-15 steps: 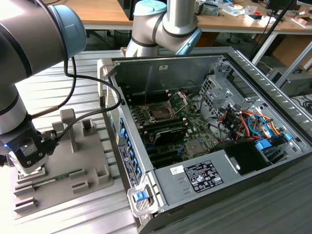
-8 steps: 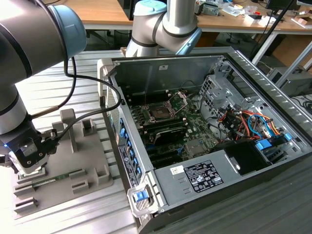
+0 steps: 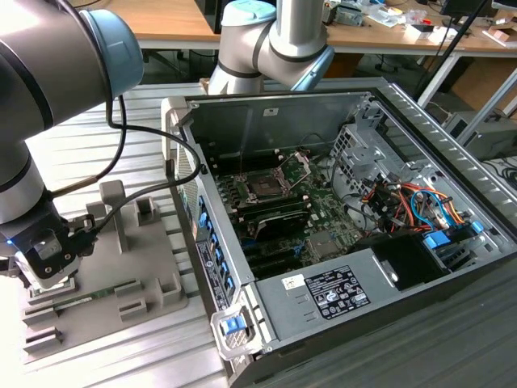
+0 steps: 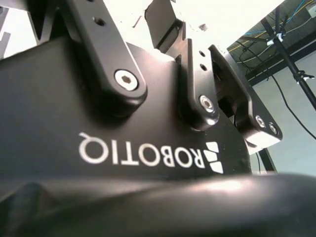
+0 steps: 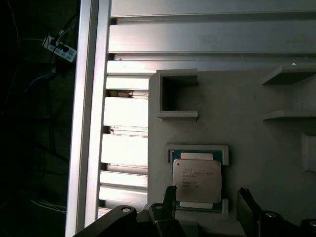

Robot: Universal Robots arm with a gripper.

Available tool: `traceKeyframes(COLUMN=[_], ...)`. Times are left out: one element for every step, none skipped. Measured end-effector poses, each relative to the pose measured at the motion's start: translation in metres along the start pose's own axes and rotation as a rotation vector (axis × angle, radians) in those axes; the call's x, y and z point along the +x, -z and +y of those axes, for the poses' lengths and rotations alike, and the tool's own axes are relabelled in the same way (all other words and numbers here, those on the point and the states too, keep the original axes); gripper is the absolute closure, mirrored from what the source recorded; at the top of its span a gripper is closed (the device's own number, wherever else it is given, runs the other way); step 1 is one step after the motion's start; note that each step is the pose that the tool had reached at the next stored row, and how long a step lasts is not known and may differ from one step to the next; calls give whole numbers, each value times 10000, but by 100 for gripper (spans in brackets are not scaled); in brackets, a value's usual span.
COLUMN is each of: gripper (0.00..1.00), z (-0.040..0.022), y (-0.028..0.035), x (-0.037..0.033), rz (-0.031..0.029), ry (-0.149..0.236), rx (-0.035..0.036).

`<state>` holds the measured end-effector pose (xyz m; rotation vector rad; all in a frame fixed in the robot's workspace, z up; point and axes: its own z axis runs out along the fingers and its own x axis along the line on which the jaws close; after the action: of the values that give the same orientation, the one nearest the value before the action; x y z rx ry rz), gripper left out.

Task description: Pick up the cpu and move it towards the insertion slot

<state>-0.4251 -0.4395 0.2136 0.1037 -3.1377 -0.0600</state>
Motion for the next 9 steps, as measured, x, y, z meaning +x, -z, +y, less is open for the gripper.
traceKeyframes(gripper=[40, 40, 40, 40, 40, 40, 40, 40, 40], z=[0, 1, 1, 1, 1, 1, 2, 2, 2], y=[-2, -3, -5, -6, -7, -8, -10, -11, -12], x=[3, 10, 20, 23, 26, 29, 33, 37, 40], rz=[-1, 0, 1, 2, 1, 1, 1, 1, 1], ry=[0, -1, 0, 0, 1, 0, 0, 0, 0], rx=[-1, 0, 1, 1, 0, 0, 0, 0, 0])
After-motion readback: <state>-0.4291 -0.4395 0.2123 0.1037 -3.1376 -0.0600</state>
